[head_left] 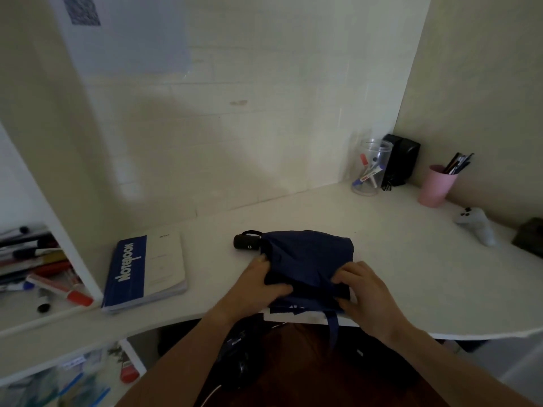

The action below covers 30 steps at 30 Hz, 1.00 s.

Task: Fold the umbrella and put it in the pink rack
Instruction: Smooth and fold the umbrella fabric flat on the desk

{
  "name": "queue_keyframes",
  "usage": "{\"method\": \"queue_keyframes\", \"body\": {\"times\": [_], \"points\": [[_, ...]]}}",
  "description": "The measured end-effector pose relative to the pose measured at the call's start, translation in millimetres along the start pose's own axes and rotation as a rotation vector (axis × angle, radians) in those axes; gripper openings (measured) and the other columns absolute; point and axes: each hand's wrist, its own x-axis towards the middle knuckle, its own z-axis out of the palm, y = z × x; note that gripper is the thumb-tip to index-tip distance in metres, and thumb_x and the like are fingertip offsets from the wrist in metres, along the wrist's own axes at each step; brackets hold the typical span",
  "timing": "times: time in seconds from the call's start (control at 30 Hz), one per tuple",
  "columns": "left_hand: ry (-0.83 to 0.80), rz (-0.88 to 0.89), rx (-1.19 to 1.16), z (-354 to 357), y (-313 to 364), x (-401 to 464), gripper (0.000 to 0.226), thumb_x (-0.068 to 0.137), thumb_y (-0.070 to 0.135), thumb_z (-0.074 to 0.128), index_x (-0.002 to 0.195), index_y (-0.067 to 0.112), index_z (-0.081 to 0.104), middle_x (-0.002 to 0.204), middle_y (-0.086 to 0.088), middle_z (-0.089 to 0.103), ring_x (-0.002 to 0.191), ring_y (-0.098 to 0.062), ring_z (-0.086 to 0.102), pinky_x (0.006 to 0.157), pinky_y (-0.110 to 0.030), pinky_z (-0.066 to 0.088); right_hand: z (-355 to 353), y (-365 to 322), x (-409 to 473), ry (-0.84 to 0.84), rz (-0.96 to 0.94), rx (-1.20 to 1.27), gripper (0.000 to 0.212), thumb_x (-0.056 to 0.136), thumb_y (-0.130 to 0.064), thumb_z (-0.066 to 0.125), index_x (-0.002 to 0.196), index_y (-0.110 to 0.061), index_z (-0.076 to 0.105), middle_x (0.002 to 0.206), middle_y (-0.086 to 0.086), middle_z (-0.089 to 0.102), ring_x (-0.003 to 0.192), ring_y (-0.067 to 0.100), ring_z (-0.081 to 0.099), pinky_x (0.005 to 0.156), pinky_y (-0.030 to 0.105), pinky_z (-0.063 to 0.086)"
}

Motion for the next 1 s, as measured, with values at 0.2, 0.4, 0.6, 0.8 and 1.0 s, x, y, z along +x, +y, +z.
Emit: {"method": "queue_keyframes", "body": {"times": [0.2, 0.4, 0.6, 0.8, 1.0], "points": [[0.309, -0.134, -0.475, -5.2, 22.5, 9.3, 0.026, 0.102, 0.045, 0.047, 0.121, 0.027, 0.048, 0.113, 0.004, 0.062, 0.097, -0.008, 0.064, 0.093, -0.037, 0.053, -7.4, -1.1, -3.7, 0.027, -0.137, -0.077, 0.038, 0.063, 0.004, 0.079, 0.090, -0.019, 0.067, 0.099, -0.005, 0.061, 0.092, 0.020, 0.053, 0.067, 0.032, 0.052], [0.214, -0.021, 0.031, -3.9, 1.0, 14.2, 0.032, 0.096, 0.018, 0.064, 0.120, 0.038, 0.059, 0.107, 0.004, 0.071, 0.095, -0.009, 0.067, 0.087, -0.025, 0.056, -12.1, 6.5, -9.7, 0.032, -0.157, -0.001, 0.039, 0.071, 0.006, 0.077, 0.093, -0.025, 0.072, 0.100, -0.013, 0.060, 0.091, 0.012, 0.057, 0.071, 0.027, 0.052], [0.137, 0.038, 0.225, -4.0, -12.2, 14.3, 0.032, 0.094, 0.023, 0.066, 0.124, 0.036, 0.065, 0.124, 0.010, 0.067, 0.113, -0.008, 0.061, 0.098, -0.030, 0.051, -25.0, 19.6, -8.0, -0.088, -0.020, 0.227, 0.025, 0.077, -0.013, 0.072, 0.085, -0.036, 0.075, 0.095, -0.021, 0.069, 0.091, 0.005, 0.064, 0.080, 0.034, 0.054], [0.008, -0.011, 0.255, -7.7, -13.8, 16.1, 0.051, 0.090, 0.026, 0.072, 0.137, 0.037, 0.055, 0.122, 0.002, 0.063, 0.109, -0.018, 0.060, 0.098, -0.038, 0.052, -19.6, 6.9, 22.1, 0.007, 0.034, 0.148, 0.026, 0.093, -0.027, 0.065, 0.118, -0.030, 0.068, 0.113, -0.015, 0.063, 0.101, 0.007, 0.058, 0.087, 0.028, 0.050], [-0.090, -0.003, 0.353, -12.6, -16.0, 15.1, 0.056, 0.093, 0.021, 0.069, 0.145, 0.028, 0.048, 0.101, 0.010, 0.055, 0.084, -0.003, 0.055, 0.075, -0.007, 0.041, -21.8, 18.8, 18.5, -0.334, 0.108, -0.071, 0.045, 0.084, -0.048, 0.067, 0.126, -0.034, 0.061, 0.133, -0.018, 0.050, 0.122, 0.008, 0.047, 0.102, 0.029, 0.044]]}}
